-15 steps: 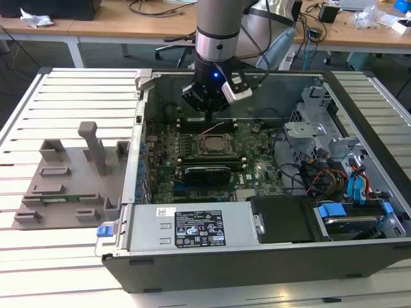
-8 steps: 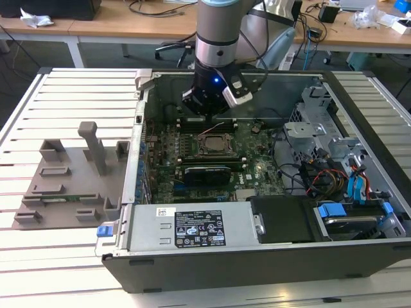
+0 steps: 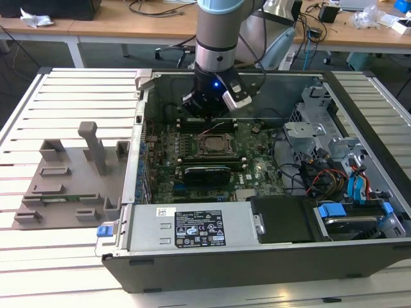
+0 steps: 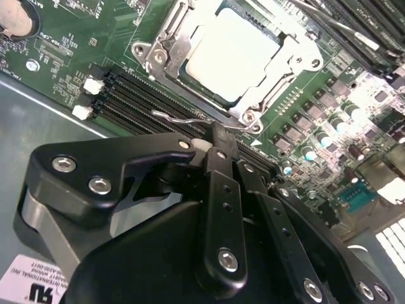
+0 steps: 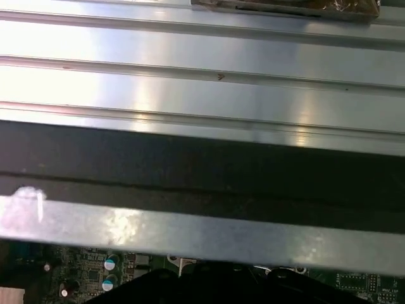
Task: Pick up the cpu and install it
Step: 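Install the first cpu locking lever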
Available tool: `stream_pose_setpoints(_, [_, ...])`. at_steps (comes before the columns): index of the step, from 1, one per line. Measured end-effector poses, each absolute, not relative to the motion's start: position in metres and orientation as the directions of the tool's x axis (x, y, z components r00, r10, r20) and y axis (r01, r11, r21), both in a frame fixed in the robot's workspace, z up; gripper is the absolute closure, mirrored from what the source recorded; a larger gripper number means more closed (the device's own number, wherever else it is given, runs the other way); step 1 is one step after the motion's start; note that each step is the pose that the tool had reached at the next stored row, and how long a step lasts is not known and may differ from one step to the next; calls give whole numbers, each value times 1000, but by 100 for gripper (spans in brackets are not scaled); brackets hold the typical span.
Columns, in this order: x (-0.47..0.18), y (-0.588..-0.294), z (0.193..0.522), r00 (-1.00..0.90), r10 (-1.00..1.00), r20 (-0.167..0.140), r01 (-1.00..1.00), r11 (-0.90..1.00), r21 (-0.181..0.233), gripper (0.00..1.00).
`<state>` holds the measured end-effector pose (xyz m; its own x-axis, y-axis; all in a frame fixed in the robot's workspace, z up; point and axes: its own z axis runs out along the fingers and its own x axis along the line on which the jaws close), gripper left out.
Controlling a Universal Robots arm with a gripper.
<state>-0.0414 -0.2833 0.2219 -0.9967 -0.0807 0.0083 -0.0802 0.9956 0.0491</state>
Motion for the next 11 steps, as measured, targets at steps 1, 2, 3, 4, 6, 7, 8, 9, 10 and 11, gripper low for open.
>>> stream_pose_setpoints(1, [-40, -283, 220, -997, -81, 8, -80, 996, 49, 89])
stream_pose_setpoints(2, [-39, -283, 219, -997, -81, 8, -80, 996, 49, 89])
stream_pose_setpoints(3, [-39, -283, 218, -997, -81, 8, -80, 996, 49, 89])
stream_pose_setpoints(4, [-38, -283, 217, -997, -81, 8, -80, 996, 49, 89])
stream_pose_setpoints(6, [-36, -283, 214, -997, -81, 8, -80, 996, 49, 89])
stream_pose_setpoints(7, [-34, -283, 213, -997, -81, 8, -80, 996, 49, 89])
stream_pose_setpoints(8, [-33, -283, 213, -997, -81, 8, -80, 996, 48, 89])
stream_pose_setpoints(9, [-31, -283, 213, -997, -81, 9, -80, 996, 48, 89])
stream_pose_setpoints(10, [-29, -283, 212, -997, -81, 9, -80, 996, 47, 89])
stream_pose_setpoints(11, [-27, -283, 211, -997, -80, 9, -80, 996, 46, 89])
